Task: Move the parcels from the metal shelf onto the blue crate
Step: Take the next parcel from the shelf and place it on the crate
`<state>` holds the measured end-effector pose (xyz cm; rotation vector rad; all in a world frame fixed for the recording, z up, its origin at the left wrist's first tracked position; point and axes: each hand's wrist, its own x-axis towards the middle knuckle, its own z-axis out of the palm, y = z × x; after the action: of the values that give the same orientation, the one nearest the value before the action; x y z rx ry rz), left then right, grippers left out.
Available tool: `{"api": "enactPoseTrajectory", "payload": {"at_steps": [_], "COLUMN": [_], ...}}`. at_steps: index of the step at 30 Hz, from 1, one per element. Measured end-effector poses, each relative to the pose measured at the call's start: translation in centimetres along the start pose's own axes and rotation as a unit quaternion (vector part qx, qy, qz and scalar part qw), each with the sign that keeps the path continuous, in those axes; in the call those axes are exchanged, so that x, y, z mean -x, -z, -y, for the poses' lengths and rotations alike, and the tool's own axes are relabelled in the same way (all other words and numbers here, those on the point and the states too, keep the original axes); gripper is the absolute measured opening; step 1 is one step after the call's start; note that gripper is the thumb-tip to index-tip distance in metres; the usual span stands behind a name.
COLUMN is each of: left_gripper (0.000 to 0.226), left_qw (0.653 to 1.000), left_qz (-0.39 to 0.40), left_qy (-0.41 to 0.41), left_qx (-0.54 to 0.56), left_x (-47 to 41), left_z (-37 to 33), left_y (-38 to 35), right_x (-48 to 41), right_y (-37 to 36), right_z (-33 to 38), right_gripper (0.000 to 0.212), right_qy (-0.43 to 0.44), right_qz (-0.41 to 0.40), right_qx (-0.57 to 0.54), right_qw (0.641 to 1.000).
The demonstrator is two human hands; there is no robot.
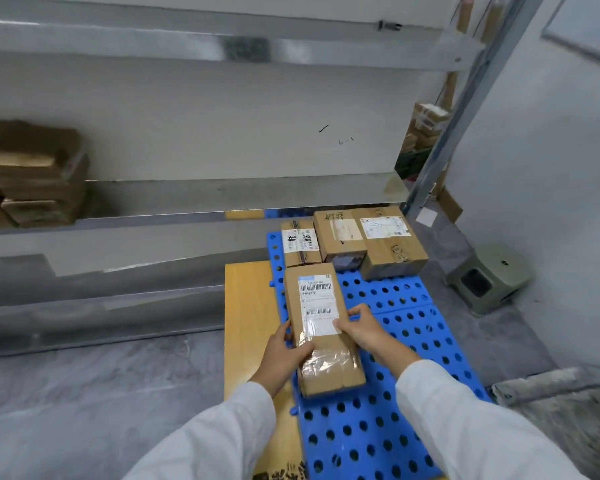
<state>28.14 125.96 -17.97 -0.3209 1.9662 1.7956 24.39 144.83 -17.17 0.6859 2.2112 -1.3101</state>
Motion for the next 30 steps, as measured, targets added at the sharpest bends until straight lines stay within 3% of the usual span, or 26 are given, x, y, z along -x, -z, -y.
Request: {"api": "enactPoseTrajectory", "payload": {"at_steps": [13,16,18,21,25,30], "left_gripper": [0.048,0.045,0.056,0.068,0.062,0.057], "left_qw": [0.998,0.995,0.990,0.975,0.944,0.882], "left_qz": [-0.051,-0.081,-0.105,-0.135,-0.175,-0.256], "left_qy": [-0.019,-0.024,-0.024,-0.034,-0.080,-0.108], "left_qx": [-0.009,-0.043,-0.087,-0.174,-0.268,-0.380], "left_x": [-1.1,-0.7,-0.3,0.7,2.7,7.2], "left_z": [0.1,-0.4,-1.2,-3.5,-7.9,-12.3], "left_y": [-1.3,-1.9,-1.9,-1.3,1.1,6.2], "right_x": [-3.0,-2.6,-1.7,0.0,2.5,6.5], "right_y": [1.1,2.2,3.1,4.5,4.9,1.5], "right_z": [0.2,1.3,2.8,5.9,11.4,17.2], "right_gripper": [0.025,0.030,0.032,0.025,0.036,0.043], "right_qy": [0.054,0.100,0.156,0.244,0.318,0.413], "right_qz": [0.055,-0.013,-0.065,-0.014,0.061,0.090], "right_qx": [0.053,0.072,0.069,0.116,0.184,0.228], "right_qw": [0.996,0.992,0.983,0.963,0.928,0.877]}}
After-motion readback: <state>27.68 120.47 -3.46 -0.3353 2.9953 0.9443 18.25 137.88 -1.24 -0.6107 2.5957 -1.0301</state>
